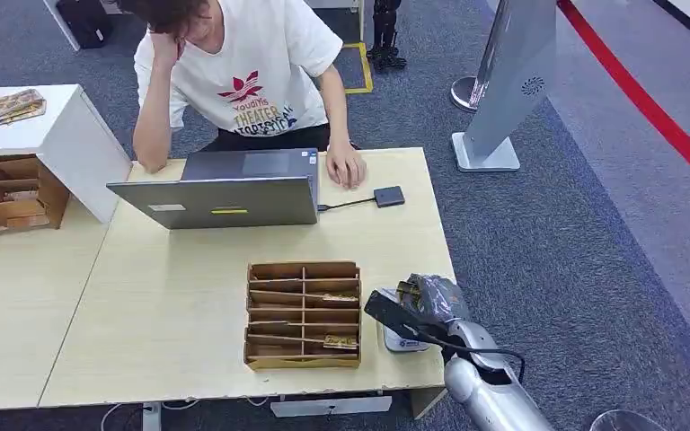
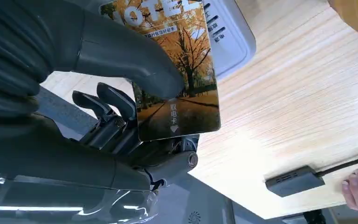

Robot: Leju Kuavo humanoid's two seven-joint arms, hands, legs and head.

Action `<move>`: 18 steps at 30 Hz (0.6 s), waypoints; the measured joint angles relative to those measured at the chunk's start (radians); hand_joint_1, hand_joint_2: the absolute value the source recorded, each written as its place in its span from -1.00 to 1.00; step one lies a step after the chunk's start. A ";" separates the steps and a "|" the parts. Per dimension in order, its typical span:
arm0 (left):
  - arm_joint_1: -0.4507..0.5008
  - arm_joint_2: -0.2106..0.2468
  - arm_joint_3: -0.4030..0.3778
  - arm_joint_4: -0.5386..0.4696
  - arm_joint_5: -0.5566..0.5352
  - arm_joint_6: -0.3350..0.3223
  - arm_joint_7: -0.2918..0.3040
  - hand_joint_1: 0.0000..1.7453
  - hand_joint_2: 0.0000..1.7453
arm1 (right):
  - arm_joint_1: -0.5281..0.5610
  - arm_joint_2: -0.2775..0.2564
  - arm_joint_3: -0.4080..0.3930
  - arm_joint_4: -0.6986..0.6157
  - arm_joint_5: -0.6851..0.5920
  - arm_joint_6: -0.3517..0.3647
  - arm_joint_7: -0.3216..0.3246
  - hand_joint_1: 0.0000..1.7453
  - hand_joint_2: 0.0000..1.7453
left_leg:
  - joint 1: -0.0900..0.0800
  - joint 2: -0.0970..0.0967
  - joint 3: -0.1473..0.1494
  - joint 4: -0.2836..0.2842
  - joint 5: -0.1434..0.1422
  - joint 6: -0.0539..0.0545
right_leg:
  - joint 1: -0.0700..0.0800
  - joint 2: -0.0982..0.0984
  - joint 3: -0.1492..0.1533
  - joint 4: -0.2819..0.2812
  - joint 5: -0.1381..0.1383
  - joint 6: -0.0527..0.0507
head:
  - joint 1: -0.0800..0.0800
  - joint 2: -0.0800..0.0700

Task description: Pass the card to the sensor for recognition and then transmit it.

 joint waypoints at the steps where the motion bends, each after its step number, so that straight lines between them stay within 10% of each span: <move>1: 0.000 0.000 0.000 0.000 0.000 0.000 0.000 -1.00 1.00 | 0.000 0.000 0.000 0.000 0.000 0.000 0.000 1.00 1.00 | 0.000 0.000 0.000 0.000 0.000 0.000 | 0.000 0.000 0.000 0.000 0.000 0.000 | 0.000 0.000; 18: 0.000 0.000 -0.006 0.000 0.000 -0.007 0.000 -1.00 1.00 | -0.001 0.000 0.000 0.001 0.000 0.003 0.000 1.00 1.00 | 0.000 0.000 0.000 0.000 0.000 0.000 | 0.000 0.000 0.000 0.000 0.000 0.000 | 0.000 0.000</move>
